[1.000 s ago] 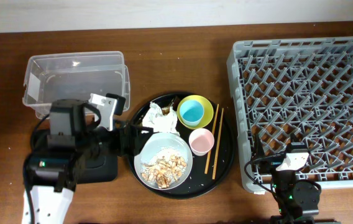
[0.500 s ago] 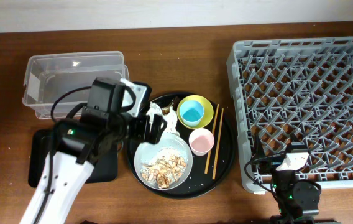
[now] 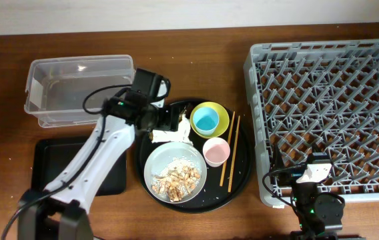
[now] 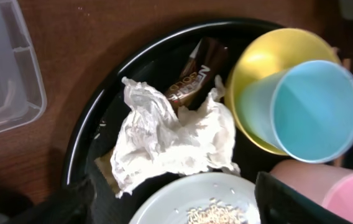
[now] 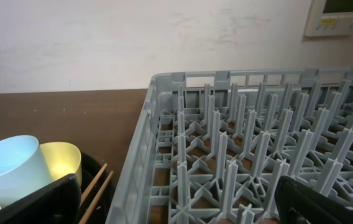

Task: Sort waste into correct bins and load items into the dishwasher rack
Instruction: 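Reach the left gripper to the crumpled white tissue and grasp it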

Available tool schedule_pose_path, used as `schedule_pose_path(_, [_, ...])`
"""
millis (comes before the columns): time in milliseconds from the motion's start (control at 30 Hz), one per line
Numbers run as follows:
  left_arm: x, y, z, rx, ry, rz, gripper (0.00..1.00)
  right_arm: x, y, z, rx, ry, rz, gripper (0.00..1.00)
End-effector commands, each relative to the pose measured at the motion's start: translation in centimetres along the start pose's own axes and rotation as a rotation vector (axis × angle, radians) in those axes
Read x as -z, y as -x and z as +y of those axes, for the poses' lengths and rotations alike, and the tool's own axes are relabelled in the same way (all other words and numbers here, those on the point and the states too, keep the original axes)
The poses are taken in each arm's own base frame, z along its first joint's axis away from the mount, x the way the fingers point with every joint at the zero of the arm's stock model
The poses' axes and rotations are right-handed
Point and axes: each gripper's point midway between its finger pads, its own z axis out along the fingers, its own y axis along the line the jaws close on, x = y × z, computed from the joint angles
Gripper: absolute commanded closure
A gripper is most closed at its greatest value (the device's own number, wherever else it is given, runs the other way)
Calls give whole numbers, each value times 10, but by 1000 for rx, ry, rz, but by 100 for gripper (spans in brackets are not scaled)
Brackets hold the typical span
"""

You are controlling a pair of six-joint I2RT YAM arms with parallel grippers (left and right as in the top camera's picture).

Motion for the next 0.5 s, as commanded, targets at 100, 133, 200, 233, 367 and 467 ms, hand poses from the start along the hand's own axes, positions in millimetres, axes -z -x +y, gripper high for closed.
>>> schedule_pose_path(100, [-33,-3,2,5,187,5,20,0,-4,0,-3,-3,6,2])
schedule_pose_path(133, [-38,-5,2,9,200,10,20,0,-4,0,-3,-3,6,2])
schedule_pose_path(200, [-46,-9,10,72,247,17,24,0,-4,0,-3,-3,6,2])
schedule_pose_path(233, [-54,-11,11,86,252,28,24,0,-4,0,-3,-3,6,2])
schedule_pose_path(367, [-71,-15,12,90,256,49,24,0,-4,0,-3,-3,6,2])
schedule_pose_path(467, [-82,-21,7,105,223,79,24,0,-4,0,-3,-3,6,2])
